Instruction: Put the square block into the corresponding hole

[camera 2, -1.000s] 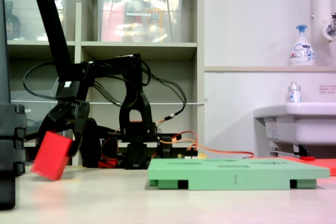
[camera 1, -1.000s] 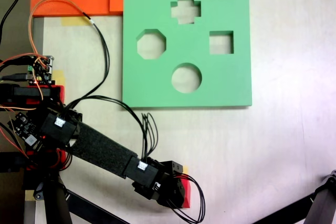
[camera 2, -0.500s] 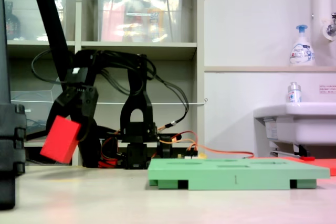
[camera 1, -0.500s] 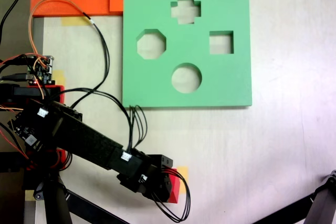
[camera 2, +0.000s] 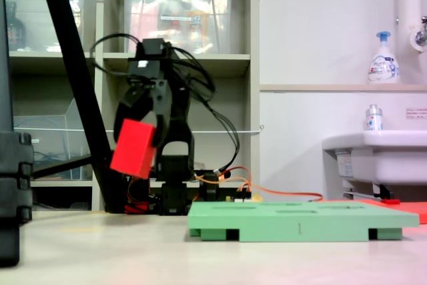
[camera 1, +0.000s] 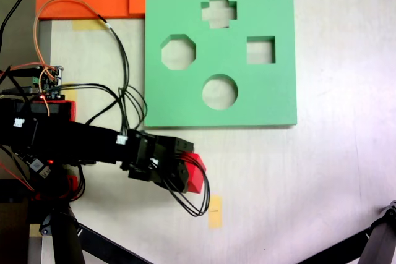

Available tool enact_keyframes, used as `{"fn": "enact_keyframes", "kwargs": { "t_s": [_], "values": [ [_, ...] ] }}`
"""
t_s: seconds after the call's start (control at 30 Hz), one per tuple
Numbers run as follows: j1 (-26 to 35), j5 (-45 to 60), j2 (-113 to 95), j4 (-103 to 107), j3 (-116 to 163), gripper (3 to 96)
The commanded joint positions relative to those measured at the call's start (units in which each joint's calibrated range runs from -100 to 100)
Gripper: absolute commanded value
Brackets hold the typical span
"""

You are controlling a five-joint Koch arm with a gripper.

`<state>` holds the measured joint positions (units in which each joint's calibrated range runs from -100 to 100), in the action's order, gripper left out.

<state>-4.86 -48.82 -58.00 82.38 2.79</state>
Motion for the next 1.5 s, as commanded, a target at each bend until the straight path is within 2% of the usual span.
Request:
{"fn": "enact_keyframes", "kwargs": {
  "t_s": [0.03,0.3,1.07,1.23,1.5],
  "values": [
    [3.2,-3.2,-1.4,-0.5,-8.7,24.4],
    [6.7,-4.5,1.3,-7.5,-12.6,24.9],
    [18.7,-10.7,13.7,-8.8,-27.0,25.7],
    [20.4,-11.5,15.7,-8.9,-28.3,25.6],
    [19.8,-11.4,23.6,-9.1,-38.4,25.7]
  ]
}}
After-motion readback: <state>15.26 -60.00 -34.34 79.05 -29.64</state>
